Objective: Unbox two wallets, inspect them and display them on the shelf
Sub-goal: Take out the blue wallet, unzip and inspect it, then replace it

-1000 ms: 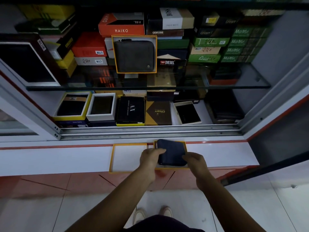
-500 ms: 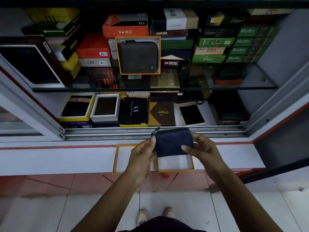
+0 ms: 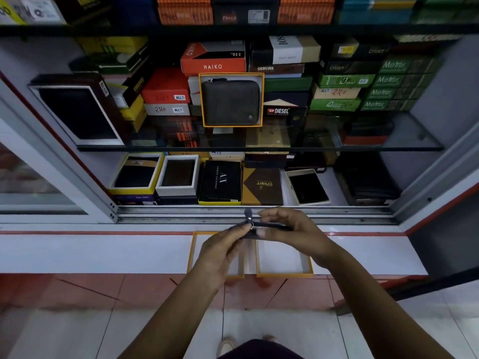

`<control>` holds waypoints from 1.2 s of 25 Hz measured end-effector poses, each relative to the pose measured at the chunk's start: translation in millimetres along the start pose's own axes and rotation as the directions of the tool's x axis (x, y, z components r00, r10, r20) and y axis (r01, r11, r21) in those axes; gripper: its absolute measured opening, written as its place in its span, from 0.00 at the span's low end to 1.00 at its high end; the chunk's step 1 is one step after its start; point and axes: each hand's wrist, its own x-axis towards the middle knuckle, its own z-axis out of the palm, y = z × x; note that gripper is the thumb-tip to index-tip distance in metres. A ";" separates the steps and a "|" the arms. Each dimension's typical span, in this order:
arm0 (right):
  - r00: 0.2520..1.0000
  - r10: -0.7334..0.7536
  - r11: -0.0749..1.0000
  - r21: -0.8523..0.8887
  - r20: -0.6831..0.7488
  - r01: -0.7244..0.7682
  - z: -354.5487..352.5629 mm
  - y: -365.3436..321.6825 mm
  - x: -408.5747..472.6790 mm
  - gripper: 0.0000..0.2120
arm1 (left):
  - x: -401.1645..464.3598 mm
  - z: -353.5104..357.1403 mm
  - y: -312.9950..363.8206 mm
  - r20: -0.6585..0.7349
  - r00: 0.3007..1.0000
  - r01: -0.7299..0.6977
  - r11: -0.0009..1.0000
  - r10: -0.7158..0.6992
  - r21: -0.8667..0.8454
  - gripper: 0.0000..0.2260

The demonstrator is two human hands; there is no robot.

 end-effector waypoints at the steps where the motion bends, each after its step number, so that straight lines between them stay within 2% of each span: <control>1: 0.999 -0.027 0.999 -0.018 0.035 0.028 7.7 -5.1 3.7 0.11 | -0.9 -1.0 -0.9 0.023 0.999 -0.051 0.997 0.050 0.052 0.10; 3: 0.997 -0.064 0.998 0.003 0.034 0.064 18.6 -11.8 9.4 0.08 | -0.3 -4.8 0.2 0.003 0.993 -0.114 0.986 0.114 0.121 0.14; 5: 0.998 -0.060 0.995 0.081 -0.018 0.061 22.9 -12.9 12.8 0.08 | -0.4 -7.6 3.2 -0.090 0.982 -0.145 0.973 0.163 0.179 0.18; 8: 0.988 -0.061 0.989 0.126 -0.143 0.079 27.1 -8.8 14.5 0.07 | -4.8 -5.1 8.6 -0.246 0.938 -0.192 0.956 0.245 0.220 0.19; 10: 0.944 -0.047 0.993 0.084 -0.325 0.079 25.5 -4.4 14.3 0.03 | -4.2 -7.2 15.9 -0.313 0.908 -0.220 0.954 0.277 0.205 0.17; 12: 0.854 0.022 0.992 0.121 -0.520 0.048 15.9 1.8 13.1 0.04 | -3.5 -13.8 26.4 -0.347 0.907 -0.204 0.970 0.239 0.134 0.13; 14: 0.812 0.059 0.988 0.153 -0.581 0.037 5.5 6.4 12.6 0.08 | -6.4 -18.3 33.0 -0.327 0.933 -0.127 0.988 0.150 0.092 0.12; 18: 0.825 0.149 0.964 0.265 -0.546 0.001 12.4 0.2 16.5 0.07 | -16.7 -9.0 34.7 -0.200 0.974 0.062 0.978 -0.103 -0.200 0.25; 21: 0.844 0.176 0.954 0.300 -0.507 -0.019 17.8 -8.5 18.1 0.03 | -18.6 -3.8 35.7 -0.170 0.970 0.100 0.921 -0.175 -0.375 0.28; 26: 0.914 0.198 0.950 0.297 -0.354 -0.091 39.1 -7.2 15.2 0.09 | -21.5 6.0 31.3 -0.118 0.961 0.168 0.865 -0.251 -0.473 0.35; 30: 0.923 0.232 0.958 0.234 -0.306 -0.163 54.1 4.3 12.3 0.11 | -24.3 8.5 29.5 -0.078 0.961 0.193 0.849 -0.264 -0.492 0.37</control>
